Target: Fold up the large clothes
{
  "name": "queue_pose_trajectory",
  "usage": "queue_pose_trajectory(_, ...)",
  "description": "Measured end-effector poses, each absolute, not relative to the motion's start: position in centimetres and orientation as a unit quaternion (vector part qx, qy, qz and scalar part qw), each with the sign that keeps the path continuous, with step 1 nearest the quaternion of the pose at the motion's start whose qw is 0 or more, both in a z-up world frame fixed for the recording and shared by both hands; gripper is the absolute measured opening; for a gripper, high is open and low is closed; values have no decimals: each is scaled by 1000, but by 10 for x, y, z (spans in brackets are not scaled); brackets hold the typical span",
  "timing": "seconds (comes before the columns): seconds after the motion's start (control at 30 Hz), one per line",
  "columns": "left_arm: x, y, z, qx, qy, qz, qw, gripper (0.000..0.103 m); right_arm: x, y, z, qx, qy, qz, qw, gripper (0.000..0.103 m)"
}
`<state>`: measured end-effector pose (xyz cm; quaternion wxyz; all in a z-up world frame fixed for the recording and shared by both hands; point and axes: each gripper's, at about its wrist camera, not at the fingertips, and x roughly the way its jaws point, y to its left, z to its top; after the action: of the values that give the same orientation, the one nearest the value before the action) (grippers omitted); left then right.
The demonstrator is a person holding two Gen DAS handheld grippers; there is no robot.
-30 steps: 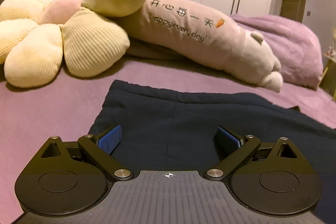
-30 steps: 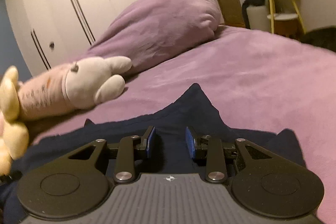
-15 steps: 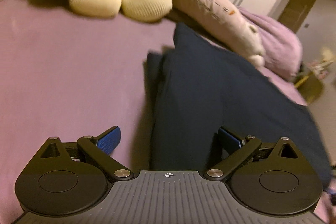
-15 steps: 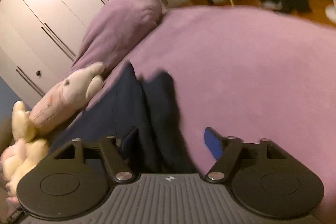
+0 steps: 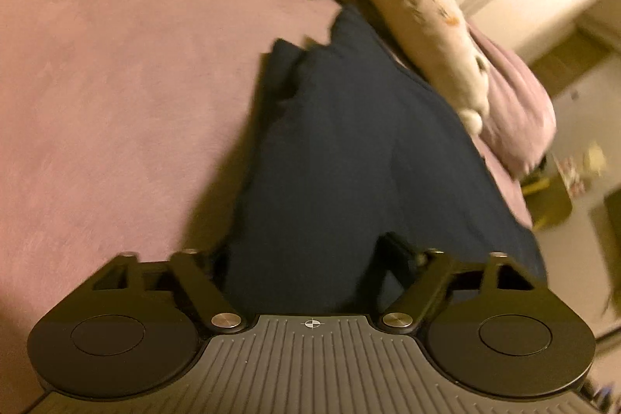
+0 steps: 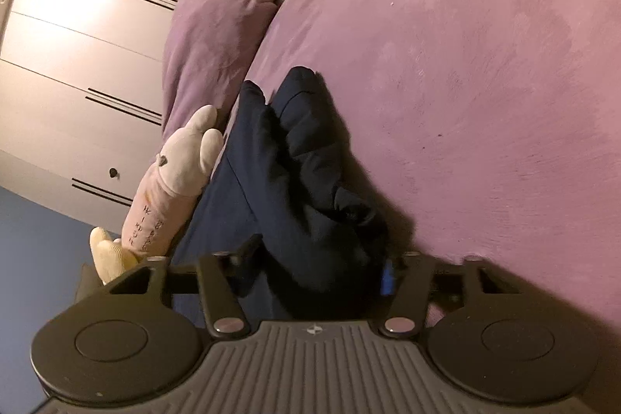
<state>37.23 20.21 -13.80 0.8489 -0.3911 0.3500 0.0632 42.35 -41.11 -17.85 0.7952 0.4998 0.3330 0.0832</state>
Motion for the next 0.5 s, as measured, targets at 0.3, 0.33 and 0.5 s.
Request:
queue_pose_trajectory(0.3, 344, 202, -90, -376, 317, 22, 870, 36, 407, -415, -154, 531, 318, 116, 777, 30)
queue_pose_trajectory(0.33, 336, 202, -83, -375, 312, 16, 873, 35, 404, -416, -151, 532, 318, 118, 776, 30)
queue_pose_trajectory(0.5, 283, 200, -60, -375, 304, -9, 876, 32, 368, -425, -137, 542, 317, 131, 767, 30)
